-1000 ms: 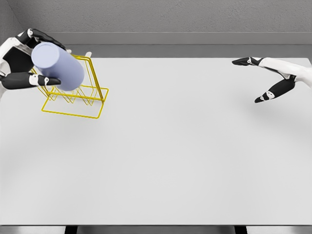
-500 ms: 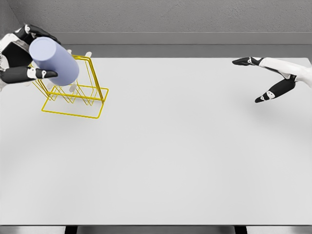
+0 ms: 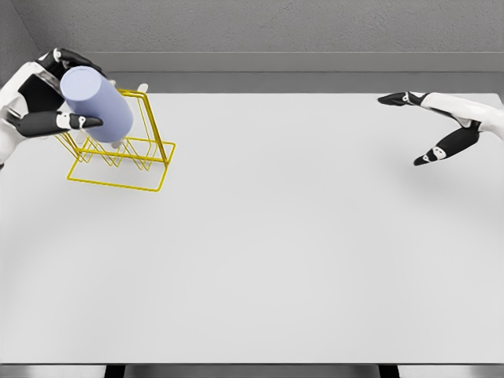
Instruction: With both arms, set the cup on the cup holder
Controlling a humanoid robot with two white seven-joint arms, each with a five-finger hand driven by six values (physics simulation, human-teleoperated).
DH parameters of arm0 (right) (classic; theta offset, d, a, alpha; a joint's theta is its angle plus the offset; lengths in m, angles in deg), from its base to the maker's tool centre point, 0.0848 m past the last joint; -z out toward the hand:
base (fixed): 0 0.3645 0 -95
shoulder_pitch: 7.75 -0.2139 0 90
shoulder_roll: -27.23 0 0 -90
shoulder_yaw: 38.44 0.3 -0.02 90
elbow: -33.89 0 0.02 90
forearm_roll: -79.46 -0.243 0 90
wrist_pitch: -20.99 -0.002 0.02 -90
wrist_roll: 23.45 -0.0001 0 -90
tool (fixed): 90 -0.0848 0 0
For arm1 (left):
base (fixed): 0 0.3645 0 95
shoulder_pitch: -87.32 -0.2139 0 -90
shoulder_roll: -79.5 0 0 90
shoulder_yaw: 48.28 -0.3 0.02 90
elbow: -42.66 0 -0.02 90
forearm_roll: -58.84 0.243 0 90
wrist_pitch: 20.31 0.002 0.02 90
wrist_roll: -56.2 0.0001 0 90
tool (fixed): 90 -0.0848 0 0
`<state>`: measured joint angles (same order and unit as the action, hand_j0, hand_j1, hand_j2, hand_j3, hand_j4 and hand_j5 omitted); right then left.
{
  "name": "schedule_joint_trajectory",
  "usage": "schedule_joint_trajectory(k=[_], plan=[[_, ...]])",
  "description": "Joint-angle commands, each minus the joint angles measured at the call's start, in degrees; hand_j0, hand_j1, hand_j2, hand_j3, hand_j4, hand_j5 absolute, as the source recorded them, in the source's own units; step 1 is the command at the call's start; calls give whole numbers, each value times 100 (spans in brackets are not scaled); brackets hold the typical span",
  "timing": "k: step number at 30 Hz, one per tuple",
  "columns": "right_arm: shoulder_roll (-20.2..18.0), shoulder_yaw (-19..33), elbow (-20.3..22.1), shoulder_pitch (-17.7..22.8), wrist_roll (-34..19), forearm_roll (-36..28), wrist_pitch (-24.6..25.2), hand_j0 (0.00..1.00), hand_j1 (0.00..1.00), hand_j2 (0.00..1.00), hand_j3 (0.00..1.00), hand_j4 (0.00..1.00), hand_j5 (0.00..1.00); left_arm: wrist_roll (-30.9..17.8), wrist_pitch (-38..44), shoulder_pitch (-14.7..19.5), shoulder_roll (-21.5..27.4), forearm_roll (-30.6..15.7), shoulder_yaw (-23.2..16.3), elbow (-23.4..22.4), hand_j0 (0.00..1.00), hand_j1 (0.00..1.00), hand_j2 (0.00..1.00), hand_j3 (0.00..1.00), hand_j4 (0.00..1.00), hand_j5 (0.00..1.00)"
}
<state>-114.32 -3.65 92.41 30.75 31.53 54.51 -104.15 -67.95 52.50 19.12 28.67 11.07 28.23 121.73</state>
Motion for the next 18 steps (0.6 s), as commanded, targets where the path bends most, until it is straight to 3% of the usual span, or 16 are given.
schedule_joint_trajectory(k=[1,14,15,18], plan=[[-4,11,-51,0,2,-44,14,100,100,100,100,100,100,-3,5,0,-7,-31,-5,-50,42,42,42,42,42,42],[5,11,-51,0,2,-44,14,100,100,100,100,100,100,-65,5,-70,-156,154,-23,-68,46,46,46,46,46,46],[5,11,-51,0,2,-44,14,100,100,100,100,100,100,-84,5,-70,-139,154,-14,-68,52,52,52,52,52,52],[5,11,-43,0,2,-44,14,100,100,100,100,100,100,-84,5,-62,-86,154,-14,-103,89,89,89,89,89,89]])
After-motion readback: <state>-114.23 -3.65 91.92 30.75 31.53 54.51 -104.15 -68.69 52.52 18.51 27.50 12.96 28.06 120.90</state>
